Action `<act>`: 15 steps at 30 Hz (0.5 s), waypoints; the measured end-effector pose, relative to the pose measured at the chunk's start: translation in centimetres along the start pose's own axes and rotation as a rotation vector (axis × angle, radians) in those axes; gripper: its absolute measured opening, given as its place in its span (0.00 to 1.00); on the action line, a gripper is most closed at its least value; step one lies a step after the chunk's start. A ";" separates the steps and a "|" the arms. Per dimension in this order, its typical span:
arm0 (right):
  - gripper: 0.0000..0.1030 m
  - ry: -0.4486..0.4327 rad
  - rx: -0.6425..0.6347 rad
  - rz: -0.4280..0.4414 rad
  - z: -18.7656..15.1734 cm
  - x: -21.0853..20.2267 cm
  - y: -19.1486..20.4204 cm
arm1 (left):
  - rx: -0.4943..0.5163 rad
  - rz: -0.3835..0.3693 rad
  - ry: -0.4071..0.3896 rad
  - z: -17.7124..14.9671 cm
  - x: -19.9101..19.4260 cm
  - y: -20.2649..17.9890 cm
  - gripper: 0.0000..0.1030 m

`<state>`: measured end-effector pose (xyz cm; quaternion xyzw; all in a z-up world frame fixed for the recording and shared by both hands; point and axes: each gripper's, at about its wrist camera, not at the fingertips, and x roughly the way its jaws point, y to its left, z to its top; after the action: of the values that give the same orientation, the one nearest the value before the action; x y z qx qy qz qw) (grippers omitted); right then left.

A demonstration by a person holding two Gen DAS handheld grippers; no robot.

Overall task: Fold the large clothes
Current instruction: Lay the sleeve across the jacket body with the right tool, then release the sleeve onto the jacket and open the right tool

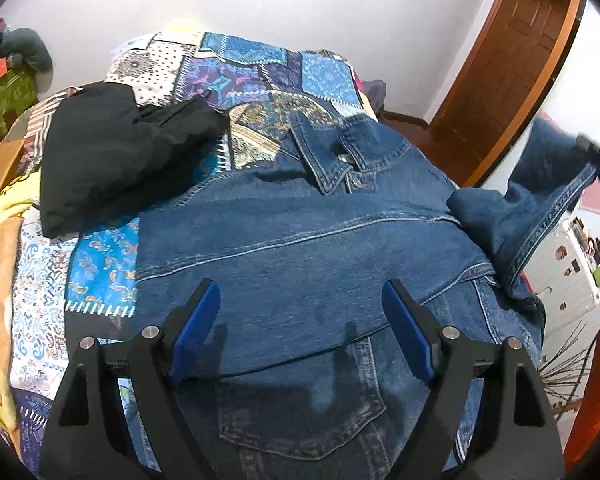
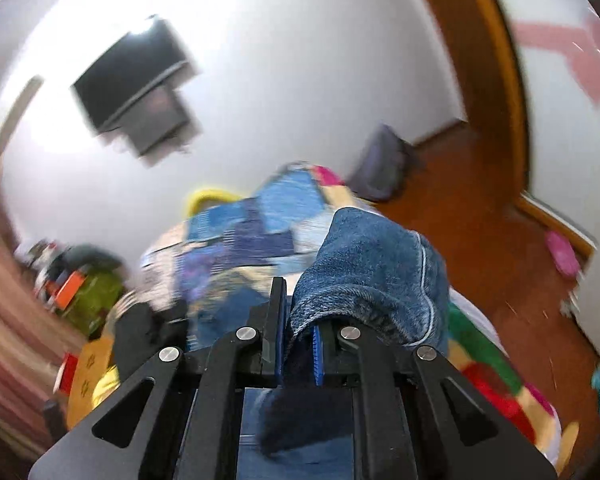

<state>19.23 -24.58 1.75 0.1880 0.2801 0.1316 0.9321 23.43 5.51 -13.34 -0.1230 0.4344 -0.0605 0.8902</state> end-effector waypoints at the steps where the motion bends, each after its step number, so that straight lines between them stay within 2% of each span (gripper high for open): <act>1: 0.09 0.008 -0.037 0.034 0.0 0.3 1.8 | -0.007 0.000 -0.008 0.0 -0.4 0.4 0.80; 4: 0.09 0.047 -0.120 0.111 -0.7 1.5 6.0 | -0.028 0.003 -0.028 -0.1 -1.3 1.6 0.80; 8: 0.09 0.163 -0.223 0.210 -3.5 4.8 11.0 | -0.068 0.021 -0.063 -0.4 -2.9 3.7 0.80; 11: 0.09 0.303 -0.279 0.255 -6.8 8.5 13.8 | -0.101 0.039 -0.082 -0.6 -3.8 5.2 0.80; 15: 0.09 0.548 -0.335 0.270 -12.8 13.5 15.6 | -0.149 0.074 -0.105 -1.1 -4.9 7.4 0.80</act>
<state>20.63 -2.35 -7.87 0.0253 0.4668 0.3437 0.8144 19.55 13.50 -12.27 -0.1755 0.3947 0.0114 0.9018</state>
